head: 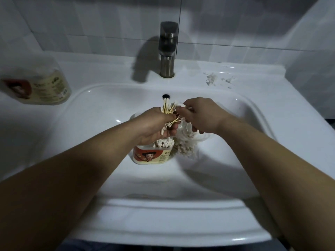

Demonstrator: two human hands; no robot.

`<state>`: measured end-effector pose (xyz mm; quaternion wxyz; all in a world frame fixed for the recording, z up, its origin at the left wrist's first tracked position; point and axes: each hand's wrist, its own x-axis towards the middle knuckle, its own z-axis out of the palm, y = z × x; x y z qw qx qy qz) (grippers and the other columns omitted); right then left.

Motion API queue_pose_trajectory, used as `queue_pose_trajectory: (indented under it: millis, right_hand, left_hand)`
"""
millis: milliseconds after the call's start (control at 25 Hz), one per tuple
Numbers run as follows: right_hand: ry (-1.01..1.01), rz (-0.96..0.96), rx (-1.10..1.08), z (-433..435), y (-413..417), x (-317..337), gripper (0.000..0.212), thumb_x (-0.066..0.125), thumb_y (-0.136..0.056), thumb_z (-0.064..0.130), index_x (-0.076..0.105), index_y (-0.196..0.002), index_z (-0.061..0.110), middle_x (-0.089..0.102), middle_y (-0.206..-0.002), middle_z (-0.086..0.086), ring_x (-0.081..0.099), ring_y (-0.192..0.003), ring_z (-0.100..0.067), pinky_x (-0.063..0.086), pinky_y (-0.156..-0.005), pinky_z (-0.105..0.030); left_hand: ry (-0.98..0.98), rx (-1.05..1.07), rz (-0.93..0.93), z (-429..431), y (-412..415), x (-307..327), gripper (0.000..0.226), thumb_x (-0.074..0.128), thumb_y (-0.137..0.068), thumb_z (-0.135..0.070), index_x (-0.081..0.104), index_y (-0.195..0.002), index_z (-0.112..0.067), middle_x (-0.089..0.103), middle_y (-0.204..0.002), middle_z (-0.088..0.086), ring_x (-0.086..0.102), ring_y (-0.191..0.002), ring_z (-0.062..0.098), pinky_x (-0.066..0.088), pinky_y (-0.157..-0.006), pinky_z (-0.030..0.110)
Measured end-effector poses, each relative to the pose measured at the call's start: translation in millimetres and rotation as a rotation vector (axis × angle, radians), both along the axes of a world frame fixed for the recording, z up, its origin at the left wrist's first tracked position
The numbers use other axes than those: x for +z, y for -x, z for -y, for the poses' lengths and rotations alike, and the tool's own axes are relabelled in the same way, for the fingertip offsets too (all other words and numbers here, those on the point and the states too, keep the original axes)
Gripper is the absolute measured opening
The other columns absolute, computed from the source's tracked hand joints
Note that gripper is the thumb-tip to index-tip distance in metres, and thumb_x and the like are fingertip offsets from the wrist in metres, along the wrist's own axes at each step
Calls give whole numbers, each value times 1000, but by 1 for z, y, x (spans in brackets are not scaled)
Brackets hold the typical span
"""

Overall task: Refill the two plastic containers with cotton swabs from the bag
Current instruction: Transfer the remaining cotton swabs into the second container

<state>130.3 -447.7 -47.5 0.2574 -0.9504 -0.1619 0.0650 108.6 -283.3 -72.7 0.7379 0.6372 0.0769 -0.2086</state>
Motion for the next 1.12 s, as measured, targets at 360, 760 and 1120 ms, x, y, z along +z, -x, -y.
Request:
queue_pose_trajectory:
  millis: [360, 760, 1120]
  right_hand:
    - [85, 152, 69, -3, -6, -6, 48, 52, -103, 43, 46, -61, 20, 53, -61, 1, 48, -57, -12, 33, -53, -24]
    - [-298, -23, -143, -1, 0, 2, 48, 34, -106, 50, 69, -108, 16, 70, -75, -2, 55, -51, -9, 42, -56, -26]
    - [-633, -410, -168, -6, 1, 0, 50, 27, -107, 48, 67, -117, 21, 69, -99, 2, 36, -42, -15, 27, -44, -24]
  left_hand:
    - [40, -206, -89, -9, 2, 5, 10, 48, -107, -14, 56, -101, -13, 56, -74, -1, 37, -56, 4, 31, -49, 16]
    - [-21, -294, -203, -14, 5, 12, 14, 48, -106, -18, 56, -96, -14, 44, -66, -5, 34, -50, 5, 36, -52, 19]
    - [-77, -10, 92, -6, 5, 11, 33, 51, -104, -42, 68, -104, -13, 76, -88, 4, 74, -81, 16, 62, -72, 31]
